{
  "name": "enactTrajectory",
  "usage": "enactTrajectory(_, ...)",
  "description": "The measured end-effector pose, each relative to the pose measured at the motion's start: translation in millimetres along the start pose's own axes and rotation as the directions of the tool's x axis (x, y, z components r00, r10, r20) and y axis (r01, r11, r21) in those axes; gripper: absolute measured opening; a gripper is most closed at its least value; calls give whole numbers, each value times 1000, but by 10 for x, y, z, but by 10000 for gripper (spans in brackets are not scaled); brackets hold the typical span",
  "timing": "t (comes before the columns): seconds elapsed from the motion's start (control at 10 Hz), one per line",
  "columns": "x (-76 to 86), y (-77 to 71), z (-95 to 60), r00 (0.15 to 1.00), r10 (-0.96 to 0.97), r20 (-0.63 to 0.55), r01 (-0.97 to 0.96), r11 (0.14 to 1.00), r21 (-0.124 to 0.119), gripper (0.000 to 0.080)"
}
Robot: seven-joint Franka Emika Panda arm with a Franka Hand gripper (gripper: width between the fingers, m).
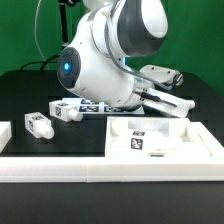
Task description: Assemble one leg
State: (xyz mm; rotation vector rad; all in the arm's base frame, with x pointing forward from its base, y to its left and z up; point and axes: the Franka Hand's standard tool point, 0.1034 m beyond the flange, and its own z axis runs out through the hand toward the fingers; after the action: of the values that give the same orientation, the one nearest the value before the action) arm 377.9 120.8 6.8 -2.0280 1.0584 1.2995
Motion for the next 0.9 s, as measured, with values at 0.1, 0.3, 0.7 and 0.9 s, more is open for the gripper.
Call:
enactTrajectory(0.1, 0, 9, 16, 1000, 2, 3, -2, 1000, -2, 649)
enactTrajectory(0.3, 2, 12, 26, 1000, 2, 4, -2, 1000, -3, 649)
enactTrajectory(0.7, 3, 13, 25, 1000, 1, 3, -1, 1000, -3, 315)
enactTrajectory(0.9, 3, 12, 24, 1000, 1, 3, -1, 1000, -3, 315)
